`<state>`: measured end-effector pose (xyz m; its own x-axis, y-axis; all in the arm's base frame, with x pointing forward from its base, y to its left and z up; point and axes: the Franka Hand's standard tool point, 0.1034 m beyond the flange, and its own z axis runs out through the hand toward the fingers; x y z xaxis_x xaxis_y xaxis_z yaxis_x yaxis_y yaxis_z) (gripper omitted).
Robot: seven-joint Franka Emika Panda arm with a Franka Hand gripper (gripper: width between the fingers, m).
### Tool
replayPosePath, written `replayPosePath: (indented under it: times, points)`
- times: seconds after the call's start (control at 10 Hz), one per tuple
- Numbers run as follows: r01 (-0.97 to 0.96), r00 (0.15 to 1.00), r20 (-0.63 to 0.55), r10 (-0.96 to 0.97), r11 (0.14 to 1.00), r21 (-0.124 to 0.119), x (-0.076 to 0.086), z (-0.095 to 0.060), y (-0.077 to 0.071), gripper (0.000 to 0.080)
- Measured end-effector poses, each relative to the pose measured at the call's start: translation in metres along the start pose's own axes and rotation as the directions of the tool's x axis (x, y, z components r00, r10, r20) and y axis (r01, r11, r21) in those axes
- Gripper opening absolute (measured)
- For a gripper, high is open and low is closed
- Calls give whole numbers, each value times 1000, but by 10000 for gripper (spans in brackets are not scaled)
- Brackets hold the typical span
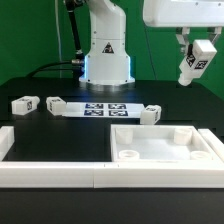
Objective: Assemble square table
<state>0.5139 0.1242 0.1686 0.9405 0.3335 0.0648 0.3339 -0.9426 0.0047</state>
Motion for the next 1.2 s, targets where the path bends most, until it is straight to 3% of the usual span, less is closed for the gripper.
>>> replayPosePath:
  times: [0.1,0.2,0.3,0.5,0.6,0.8,1.2]
  points:
    - [1,999,-38,-1,1000,-3,0,3,1,290]
    - [27,986,-166,-28,1000,-10,12,14,8,290]
    - [26,978,-208,-28,1000,-11,22,18,20,290]
    - [-17,927,-375,7,1000,-23,76,6,41,290]
    - [-24,895,-445,6,999,-34,85,11,40,290]
    - [-33,828,-560,-15,997,-76,81,12,50,290]
    - [-40,821,-571,-13,996,-79,79,19,52,290]
